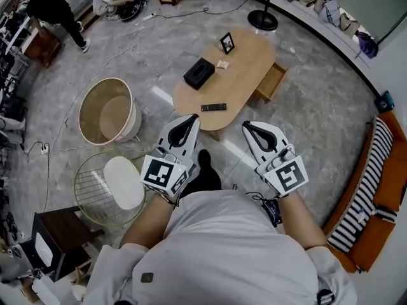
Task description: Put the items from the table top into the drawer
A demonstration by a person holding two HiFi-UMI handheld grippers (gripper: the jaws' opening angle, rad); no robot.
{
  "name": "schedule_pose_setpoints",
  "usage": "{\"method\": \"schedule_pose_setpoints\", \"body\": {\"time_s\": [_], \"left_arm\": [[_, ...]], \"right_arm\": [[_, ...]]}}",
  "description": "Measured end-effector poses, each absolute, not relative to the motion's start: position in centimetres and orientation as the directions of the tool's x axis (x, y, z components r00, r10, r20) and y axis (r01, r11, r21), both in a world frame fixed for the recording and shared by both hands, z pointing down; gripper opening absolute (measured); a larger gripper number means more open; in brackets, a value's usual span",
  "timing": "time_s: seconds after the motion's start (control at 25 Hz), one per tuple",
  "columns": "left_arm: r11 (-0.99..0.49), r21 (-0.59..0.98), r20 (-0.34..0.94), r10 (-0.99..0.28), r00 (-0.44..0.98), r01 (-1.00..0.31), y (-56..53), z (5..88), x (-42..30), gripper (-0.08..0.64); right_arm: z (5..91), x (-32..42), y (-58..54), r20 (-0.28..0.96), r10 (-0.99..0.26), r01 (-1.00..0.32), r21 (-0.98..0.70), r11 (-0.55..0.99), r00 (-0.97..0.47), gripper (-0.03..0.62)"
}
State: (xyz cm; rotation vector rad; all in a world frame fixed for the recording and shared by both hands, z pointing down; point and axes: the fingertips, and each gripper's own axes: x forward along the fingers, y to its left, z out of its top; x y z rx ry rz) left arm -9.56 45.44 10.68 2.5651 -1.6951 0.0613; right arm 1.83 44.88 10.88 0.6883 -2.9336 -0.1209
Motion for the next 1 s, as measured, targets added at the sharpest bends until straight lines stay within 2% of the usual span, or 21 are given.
{"method": "schedule_pose_setpoints", "body": {"time_s": [0.24, 0.4, 0.6, 0.8, 1.0], "left_arm": [[-0.441, 0.033, 0.084, -0.893, 0.443, -0.897, 37.6, 10.9, -13.5, 0.009], [-0.473, 0.036, 0.076, -0.877, 0.474, -0.880, 34.4, 10.6, -16.8, 0.009], [-0.492, 0.046, 0.069, -0.867, 0.494, -0.870, 31.1, 10.5, -20.3, 0.009], [-0.486, 0.073, 0.071, -0.869, 0.490, -0.871, 29.0, 11.1, -22.4, 0.009], [-0.476, 0.103, 0.081, -0.871, 0.484, -0.874, 27.6, 12.1, -23.7, 0.009]], "right_arm": [[10.8, -4.2, 37.1, 0.098, -0.434, -0.422, 0.120, 0.899, -0.896, 0.026], [11.7, -7.8, 34.0, 0.171, -0.434, -0.425, 0.091, 0.901, -0.884, 0.026], [10.2, -11.8, 30.7, 0.107, -0.417, -0.400, 0.149, 0.904, -0.903, 0.026], [12.0, -13.5, 29.1, 0.214, -0.408, -0.397, 0.097, 0.913, -0.887, 0.026], [13.5, -15.0, 27.0, 0.231, -0.382, -0.369, 0.097, 0.924, -0.895, 0.026]]}}
